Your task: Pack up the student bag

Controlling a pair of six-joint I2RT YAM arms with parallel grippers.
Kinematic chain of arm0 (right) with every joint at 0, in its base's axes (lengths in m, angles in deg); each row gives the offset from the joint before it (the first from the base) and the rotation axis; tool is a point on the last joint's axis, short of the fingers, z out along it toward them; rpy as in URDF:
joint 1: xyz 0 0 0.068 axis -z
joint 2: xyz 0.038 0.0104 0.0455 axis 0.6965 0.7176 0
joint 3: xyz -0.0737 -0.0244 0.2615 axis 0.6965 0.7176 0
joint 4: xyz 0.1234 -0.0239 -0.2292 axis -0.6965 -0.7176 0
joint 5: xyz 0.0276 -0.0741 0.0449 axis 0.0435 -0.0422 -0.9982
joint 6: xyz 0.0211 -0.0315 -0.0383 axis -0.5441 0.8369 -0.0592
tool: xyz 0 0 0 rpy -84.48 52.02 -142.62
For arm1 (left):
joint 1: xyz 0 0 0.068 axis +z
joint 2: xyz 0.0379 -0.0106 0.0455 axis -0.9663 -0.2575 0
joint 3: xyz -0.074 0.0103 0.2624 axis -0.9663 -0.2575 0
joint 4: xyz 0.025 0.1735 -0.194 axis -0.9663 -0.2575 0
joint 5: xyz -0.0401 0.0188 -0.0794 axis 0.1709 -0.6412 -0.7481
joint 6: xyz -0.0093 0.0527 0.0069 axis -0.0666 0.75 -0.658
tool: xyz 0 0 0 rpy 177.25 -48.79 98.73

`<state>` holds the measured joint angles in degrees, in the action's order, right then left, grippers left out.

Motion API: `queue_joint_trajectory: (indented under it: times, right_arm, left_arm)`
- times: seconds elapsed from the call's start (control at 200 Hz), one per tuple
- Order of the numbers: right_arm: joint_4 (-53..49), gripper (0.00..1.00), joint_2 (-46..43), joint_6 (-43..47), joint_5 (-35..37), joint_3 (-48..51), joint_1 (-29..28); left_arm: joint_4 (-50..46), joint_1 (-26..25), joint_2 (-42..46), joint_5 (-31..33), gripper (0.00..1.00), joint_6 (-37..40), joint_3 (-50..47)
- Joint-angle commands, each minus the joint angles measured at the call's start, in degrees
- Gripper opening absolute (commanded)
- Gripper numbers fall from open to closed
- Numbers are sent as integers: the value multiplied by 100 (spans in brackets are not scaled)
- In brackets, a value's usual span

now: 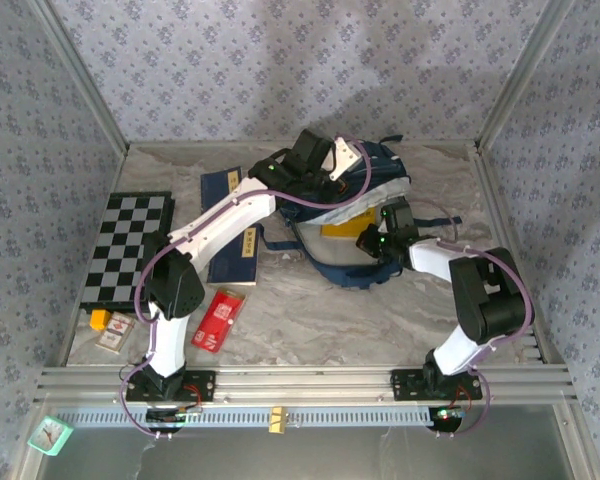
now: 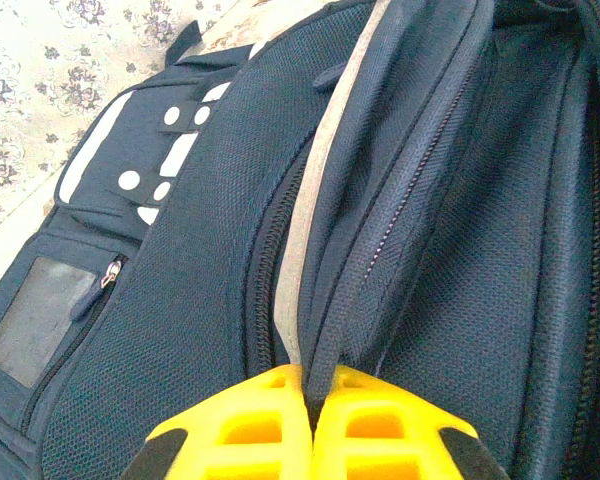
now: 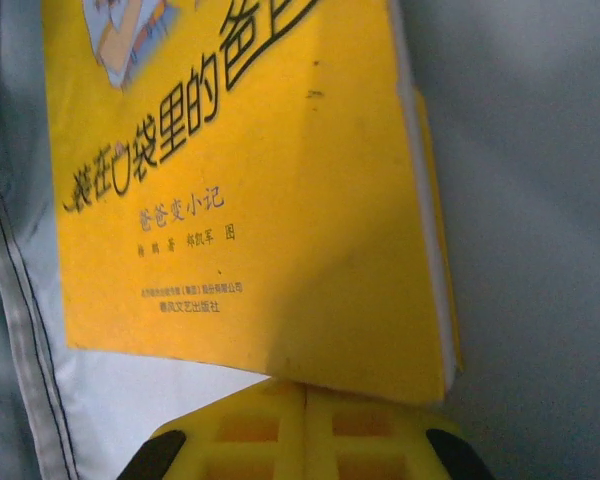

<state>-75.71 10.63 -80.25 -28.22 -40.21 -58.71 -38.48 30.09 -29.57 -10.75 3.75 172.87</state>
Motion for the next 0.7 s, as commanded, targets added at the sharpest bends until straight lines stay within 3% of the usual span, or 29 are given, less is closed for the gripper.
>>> queue_joint_trajectory:
  times: [0.0,0.205,0.35,0.55,0.695]
  right_arm:
    - [578,3,115,161,285,-123,327]
    - [567,7,75,382,-165,-102,563]
    - [52,13,-759,772,-571,183,476]
    - [-2026,23,-2642,1222,-83,357,633]
    - [-3512,26,-3673,1421,202,99,883]
  left_arm:
    - [440,34,493,-78,0,-36,72]
    - [465,52,441,-92,0,-38,84]
    - [446,52,374,-198,0,-126,83]
    - [315,52,389,-241,0,-313,-101]
    - [460,34,505,-328,0,-698,-841]
